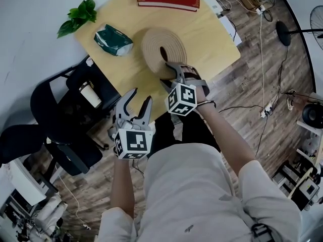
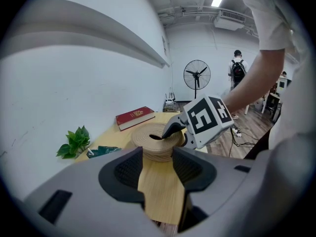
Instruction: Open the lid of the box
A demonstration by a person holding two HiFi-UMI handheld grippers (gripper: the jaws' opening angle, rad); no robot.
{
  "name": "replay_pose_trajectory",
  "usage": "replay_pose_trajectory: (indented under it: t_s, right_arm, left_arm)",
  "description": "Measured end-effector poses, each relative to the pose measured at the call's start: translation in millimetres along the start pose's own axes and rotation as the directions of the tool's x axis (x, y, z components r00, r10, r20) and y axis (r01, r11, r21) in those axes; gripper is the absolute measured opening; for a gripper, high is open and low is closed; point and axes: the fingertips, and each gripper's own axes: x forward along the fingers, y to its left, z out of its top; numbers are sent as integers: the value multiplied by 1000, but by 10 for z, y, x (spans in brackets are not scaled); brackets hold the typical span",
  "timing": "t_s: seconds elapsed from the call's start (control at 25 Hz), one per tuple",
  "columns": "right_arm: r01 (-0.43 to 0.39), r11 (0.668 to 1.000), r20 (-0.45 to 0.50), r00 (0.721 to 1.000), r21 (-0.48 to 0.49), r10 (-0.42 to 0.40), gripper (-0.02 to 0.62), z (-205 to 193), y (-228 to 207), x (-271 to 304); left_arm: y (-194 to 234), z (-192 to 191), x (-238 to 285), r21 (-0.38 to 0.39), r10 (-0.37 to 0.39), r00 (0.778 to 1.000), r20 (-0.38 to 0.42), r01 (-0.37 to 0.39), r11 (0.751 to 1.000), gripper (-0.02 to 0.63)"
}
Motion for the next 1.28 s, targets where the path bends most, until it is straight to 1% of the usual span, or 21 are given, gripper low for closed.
replay_pose_trajectory:
  t_s: [0.2,0.4,0.6,0.88,0.96,1.08,1.28]
  right_arm:
    - [-19,1000,-3,1000,-7,19,265,20,14,-41]
    - [-32,999,27,999,7,31,243,67,-9,-138]
    - [-40,999,23,999,3,40,236,62,-3,-185]
    - [-56,998,51,997,43,54,232,114,-24,-272]
    - [-51,998,62,997,48,48,223,133,-46,-308]
    - [-30,999,68,997,38,28,192,162,-82,-365]
    - [-21,999,65,998,32,19,181,172,-100,-428]
  left_arm:
    - [4,13,-45,-3,9,1000,5,-9,1000,187]
    - [3,54,-78,0,17,1000,13,-17,1000,187]
    - [-12,83,-104,4,17,1000,20,-17,1000,187]
    - [-23,104,-138,16,18,999,26,-19,1000,187]
    - [-31,116,-147,19,18,999,30,-18,1000,187]
    - [-22,143,-166,22,18,999,37,-19,1000,187]
    - [0,185,-207,32,23,999,46,-25,999,189]
